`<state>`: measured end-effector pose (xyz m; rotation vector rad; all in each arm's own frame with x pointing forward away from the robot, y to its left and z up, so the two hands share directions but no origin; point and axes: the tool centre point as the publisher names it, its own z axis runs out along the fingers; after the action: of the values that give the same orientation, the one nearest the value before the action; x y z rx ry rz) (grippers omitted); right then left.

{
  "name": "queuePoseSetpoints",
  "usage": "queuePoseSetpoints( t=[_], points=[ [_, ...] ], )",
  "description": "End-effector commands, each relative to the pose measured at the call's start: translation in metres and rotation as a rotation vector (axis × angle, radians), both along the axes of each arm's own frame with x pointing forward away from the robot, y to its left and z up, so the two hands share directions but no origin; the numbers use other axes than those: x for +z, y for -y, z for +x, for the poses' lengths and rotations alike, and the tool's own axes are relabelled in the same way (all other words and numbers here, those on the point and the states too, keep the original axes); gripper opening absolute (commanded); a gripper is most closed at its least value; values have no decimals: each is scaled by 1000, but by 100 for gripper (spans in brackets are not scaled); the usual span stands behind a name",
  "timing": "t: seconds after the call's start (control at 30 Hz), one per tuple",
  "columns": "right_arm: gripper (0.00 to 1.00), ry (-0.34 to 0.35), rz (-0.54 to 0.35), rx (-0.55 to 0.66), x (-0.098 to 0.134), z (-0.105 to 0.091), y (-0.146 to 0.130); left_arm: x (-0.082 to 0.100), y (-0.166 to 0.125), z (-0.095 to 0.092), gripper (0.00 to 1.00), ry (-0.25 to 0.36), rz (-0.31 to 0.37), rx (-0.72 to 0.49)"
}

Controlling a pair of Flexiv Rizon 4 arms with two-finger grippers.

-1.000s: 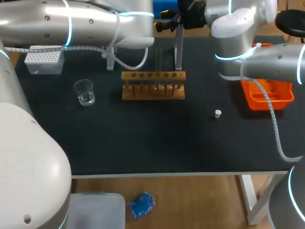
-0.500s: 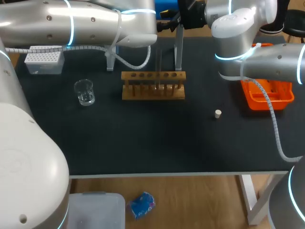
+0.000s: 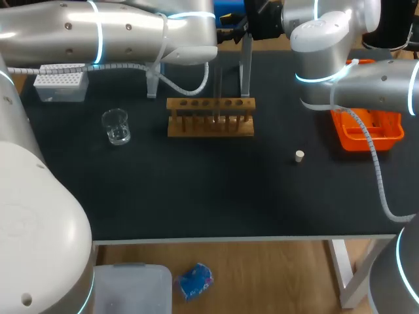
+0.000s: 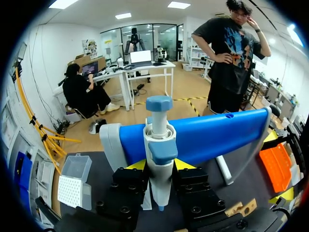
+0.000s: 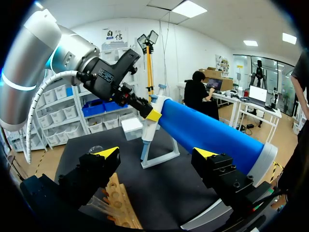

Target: Invert the test tube, pick up the pipette, mount the tip to pipette, aspirate from beaker and dispense into the tube, eject the tip, return the pipette, and cap with the stopper.

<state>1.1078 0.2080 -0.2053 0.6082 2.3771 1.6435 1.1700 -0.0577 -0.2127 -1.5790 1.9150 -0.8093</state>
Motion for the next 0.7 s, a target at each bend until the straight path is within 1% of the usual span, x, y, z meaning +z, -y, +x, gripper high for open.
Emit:
queuePoseSetpoints(
  t=[0.03, 0.07, 0.1, 0.23, 0.3, 0.33, 0.37, 0.43, 0.53, 0.7],
  points=[
    [100, -3, -3, 1, 1, 0, 1, -1, 1, 3, 12, -10, 3, 1],
    [100, -3, -3, 1, 1, 0, 1, -1, 1, 2, 14, -11, 2, 1],
    [100, -3, -3, 1, 1, 0, 1, -1, 1, 2, 13, -11, 0, 1],
    [100, -3, -3, 1, 1, 0, 1, -1, 1, 2, 12, -12, -3, -2],
    [100, -3, -3, 1, 1, 0, 1, -1, 1, 2, 29, -12, -4, -3],
    [100, -3, -3, 1, 1, 0, 1, -1, 1, 2, 33, -12, -4, -3],
    [100, -3, -3, 1, 1, 0, 1, -1, 1, 1, 34, -12, -6, -3],
    [100, -3, -3, 1, 1, 0, 1, -2, 1, 1, 43, -13, -8, -3],
    [100, -3, -3, 1, 1, 0, 1, -2, 2, 1, 46, -13, -10, -2],
    [100, -3, -3, 1, 1, 0, 1, 0, 1, -2, 47, -11, -11, 0]
  ],
)
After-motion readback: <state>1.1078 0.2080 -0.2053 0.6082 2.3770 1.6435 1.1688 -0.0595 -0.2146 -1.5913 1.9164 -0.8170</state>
